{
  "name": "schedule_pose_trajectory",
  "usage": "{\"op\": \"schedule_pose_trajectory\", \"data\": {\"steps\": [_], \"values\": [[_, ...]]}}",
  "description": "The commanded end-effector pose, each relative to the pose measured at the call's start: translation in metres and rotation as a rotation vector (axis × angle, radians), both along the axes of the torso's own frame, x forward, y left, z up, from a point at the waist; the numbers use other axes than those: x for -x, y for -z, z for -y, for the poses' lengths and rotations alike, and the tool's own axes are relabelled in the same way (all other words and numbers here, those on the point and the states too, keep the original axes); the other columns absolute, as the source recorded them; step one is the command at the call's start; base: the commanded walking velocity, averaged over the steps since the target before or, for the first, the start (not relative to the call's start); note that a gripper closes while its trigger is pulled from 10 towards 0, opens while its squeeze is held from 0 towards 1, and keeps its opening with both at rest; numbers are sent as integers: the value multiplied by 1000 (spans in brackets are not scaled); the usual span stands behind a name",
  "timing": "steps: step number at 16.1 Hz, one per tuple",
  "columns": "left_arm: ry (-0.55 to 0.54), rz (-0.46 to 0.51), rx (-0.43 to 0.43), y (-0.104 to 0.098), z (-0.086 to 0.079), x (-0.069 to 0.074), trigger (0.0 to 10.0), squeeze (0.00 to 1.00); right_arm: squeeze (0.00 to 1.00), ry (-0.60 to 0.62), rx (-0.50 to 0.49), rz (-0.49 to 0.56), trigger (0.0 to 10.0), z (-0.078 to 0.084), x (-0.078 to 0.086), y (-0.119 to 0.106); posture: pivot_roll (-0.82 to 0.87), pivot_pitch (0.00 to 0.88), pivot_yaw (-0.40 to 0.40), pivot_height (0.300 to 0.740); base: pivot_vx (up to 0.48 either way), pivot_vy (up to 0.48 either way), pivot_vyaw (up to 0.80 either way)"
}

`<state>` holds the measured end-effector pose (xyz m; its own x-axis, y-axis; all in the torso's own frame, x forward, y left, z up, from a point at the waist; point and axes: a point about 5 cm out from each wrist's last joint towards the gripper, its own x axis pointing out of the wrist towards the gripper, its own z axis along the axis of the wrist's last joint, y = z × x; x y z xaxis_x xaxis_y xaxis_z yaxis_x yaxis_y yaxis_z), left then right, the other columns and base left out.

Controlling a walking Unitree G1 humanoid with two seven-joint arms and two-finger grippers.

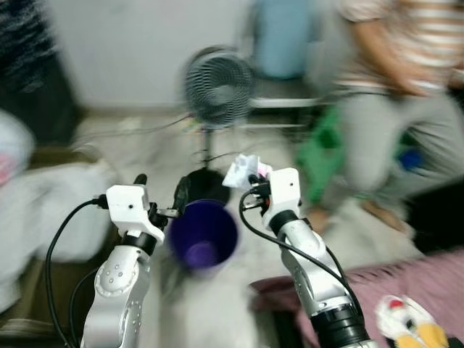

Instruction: Clean up the room

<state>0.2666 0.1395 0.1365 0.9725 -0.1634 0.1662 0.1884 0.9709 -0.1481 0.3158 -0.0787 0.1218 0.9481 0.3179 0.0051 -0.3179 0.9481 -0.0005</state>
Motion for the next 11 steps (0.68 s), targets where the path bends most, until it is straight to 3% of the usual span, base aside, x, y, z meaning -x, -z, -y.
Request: {"op": "schedule_pose_trajectory", "data": {"steps": [1,4,7,11], "values": [[28,-2,11,1,7,2,10000,0,0,20,-5,12,10000,8,-2,-3,-28,89,-79,740,315,0,0],[22,-2,8,1,6,1,10000,0,0,15,-15,9,10000,8,-2,-2,-27,87,-78,740,300,0,0],[-47,-37,-6,5,2,-2,10000,0,0,-7,-4,22,10000,5,0,-2,-27,88,-77,740,0,0,0],[-50,-35,-7,5,2,-3,10000,0,0,-22,5,43,10000,4,0,-5,-26,88,-77,740,0,0,794]]}}
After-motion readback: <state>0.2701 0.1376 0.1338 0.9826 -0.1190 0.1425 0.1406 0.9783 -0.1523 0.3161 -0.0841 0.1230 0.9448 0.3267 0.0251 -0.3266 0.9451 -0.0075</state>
